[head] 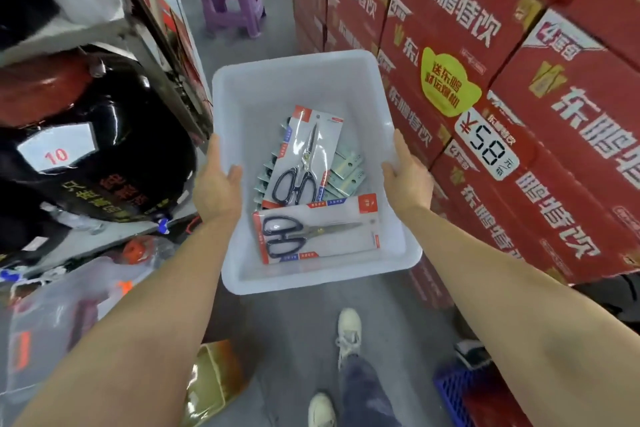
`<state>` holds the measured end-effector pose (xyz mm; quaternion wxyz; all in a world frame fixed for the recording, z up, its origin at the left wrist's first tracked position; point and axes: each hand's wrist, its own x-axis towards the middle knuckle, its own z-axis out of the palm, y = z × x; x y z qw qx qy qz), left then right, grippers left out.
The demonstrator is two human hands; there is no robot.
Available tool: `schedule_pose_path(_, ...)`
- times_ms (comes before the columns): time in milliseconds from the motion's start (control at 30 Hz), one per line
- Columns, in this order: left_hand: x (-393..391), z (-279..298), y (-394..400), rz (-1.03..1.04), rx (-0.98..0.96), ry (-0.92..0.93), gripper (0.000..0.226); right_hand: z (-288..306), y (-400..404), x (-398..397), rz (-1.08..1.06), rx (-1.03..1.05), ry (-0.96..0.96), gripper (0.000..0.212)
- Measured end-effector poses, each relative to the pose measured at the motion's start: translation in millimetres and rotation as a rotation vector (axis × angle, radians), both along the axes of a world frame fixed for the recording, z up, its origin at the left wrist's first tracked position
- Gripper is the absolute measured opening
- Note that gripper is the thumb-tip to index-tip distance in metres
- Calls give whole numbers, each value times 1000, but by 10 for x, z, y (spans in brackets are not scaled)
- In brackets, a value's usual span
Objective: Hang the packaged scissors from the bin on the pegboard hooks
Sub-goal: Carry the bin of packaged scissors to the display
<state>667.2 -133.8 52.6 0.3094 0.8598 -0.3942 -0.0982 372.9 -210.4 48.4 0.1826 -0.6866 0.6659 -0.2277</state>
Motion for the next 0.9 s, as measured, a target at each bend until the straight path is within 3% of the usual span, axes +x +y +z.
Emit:
schedule_pose_path(367,521,86,-1580,150,-19,70,68,110,-1956,619,111,-51,5,63)
schedule_pose_path(900,2131,165,-4242,215,-17,35,70,267,-4853,2340,201,-62,-34,66)
